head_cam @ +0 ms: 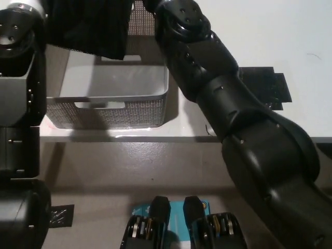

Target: Use both hands to pick up a lunch bag on the right hand side and place it into a container on the left hand side

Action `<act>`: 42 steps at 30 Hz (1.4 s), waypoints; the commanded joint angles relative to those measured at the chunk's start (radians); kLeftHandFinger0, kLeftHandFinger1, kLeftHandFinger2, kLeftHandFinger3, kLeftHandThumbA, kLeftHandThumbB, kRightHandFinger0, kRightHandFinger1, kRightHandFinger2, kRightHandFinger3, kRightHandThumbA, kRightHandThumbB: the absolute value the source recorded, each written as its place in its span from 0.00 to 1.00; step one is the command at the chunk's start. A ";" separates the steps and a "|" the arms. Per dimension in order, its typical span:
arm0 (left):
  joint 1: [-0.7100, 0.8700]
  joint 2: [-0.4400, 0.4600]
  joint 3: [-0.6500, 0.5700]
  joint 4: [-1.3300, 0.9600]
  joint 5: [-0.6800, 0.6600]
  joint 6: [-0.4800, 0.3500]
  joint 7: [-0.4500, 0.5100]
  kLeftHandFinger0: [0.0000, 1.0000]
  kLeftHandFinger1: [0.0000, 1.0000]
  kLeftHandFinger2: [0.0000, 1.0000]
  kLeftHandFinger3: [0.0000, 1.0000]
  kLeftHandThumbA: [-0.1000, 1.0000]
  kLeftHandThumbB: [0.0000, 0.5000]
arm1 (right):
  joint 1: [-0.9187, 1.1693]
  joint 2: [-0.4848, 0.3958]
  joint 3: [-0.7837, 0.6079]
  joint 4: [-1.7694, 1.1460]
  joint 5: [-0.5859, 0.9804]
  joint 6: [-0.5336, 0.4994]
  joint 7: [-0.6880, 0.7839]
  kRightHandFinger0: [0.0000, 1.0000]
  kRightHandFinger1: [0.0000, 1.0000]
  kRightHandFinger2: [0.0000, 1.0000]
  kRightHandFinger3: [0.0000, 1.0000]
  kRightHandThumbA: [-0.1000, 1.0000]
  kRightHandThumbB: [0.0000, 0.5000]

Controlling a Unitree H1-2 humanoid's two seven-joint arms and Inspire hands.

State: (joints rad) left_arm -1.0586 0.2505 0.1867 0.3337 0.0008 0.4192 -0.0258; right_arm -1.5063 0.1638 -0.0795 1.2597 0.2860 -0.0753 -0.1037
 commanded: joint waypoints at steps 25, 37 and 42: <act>-0.316 0.595 -0.006 0.232 0.037 -0.137 -0.088 1.00 1.00 1.00 1.00 1.00 0.76 | -0.056 -0.578 0.407 -0.498 -0.528 0.083 0.063 1.00 1.00 1.00 1.00 1.00 0.36; -0.248 0.560 -0.027 0.047 0.024 -0.099 -0.093 1.00 1.00 1.00 1.00 1.00 0.79 | 0.105 -0.576 0.299 -0.799 -0.405 0.208 0.135 1.00 1.00 1.00 1.00 1.00 0.43; -0.191 0.539 -0.029 -0.036 0.017 -0.073 -0.108 1.00 1.00 1.00 1.00 1.00 0.76 | 0.180 -0.562 0.246 -0.887 -0.358 0.219 0.135 1.00 1.00 1.00 1.00 1.00 0.54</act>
State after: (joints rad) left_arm -1.1415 0.6880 0.1325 0.4311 0.0251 0.4201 -0.0978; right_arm -1.3040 -0.3588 0.2458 0.5461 -0.0733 0.0917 0.0118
